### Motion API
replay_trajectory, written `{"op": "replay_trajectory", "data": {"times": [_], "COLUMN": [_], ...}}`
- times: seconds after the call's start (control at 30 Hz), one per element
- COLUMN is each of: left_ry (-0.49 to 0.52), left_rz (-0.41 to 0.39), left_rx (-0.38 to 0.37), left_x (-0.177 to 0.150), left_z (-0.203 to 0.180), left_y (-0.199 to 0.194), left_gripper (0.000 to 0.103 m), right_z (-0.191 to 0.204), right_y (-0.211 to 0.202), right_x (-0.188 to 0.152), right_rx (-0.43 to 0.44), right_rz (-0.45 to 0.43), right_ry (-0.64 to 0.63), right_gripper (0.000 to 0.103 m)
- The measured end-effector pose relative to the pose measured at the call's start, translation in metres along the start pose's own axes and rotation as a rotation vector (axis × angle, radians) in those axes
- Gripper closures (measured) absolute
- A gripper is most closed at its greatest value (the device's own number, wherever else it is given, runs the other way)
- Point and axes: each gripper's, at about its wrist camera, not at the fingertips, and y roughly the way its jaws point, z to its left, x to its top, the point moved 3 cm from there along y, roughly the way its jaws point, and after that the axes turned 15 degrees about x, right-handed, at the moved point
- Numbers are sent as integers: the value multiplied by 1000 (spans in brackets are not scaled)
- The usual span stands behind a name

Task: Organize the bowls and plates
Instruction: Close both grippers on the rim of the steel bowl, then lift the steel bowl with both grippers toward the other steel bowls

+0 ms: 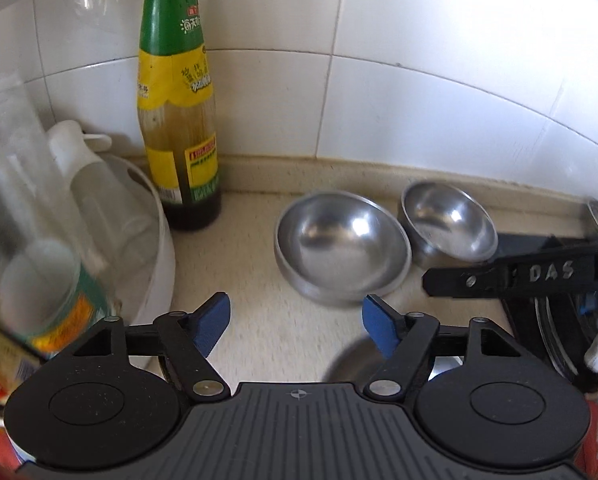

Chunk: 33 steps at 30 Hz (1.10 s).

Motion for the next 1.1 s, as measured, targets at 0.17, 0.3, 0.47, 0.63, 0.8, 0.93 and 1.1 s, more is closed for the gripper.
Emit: {"op": "replay_trajectory", "data": {"times": [0.17, 0.3, 0.47, 0.63, 0.8, 0.93, 1.1], "left_ry": [-14, -14, 2, 5, 7, 12, 9], "left_rz": [37, 63, 92, 121, 129, 115, 102], "left_rx": [16, 25, 41, 30, 9, -2, -7], "left_x": [15, 20, 19, 16, 15, 15, 15], "left_z": [-4, -8, -12, -13, -15, -18, -15], "left_y": [27, 45, 66, 80, 84, 79, 70], "left_gripper": [24, 24, 31, 49, 55, 54, 54], "right_z": [-13, -24, -32, -42, -43, -40, -35], "right_y": [19, 26, 35, 47, 50, 48, 39], "right_x": [5, 6, 9, 11, 12, 11, 9], "right_rx": [11, 11, -3, 27, 40, 46, 61], "right_rz": [27, 12, -3, 6, 3, 3, -6], "right_ry": [81, 122, 148, 202, 201, 188, 184], "right_gripper": [75, 75, 75, 76, 77, 77, 77]}}
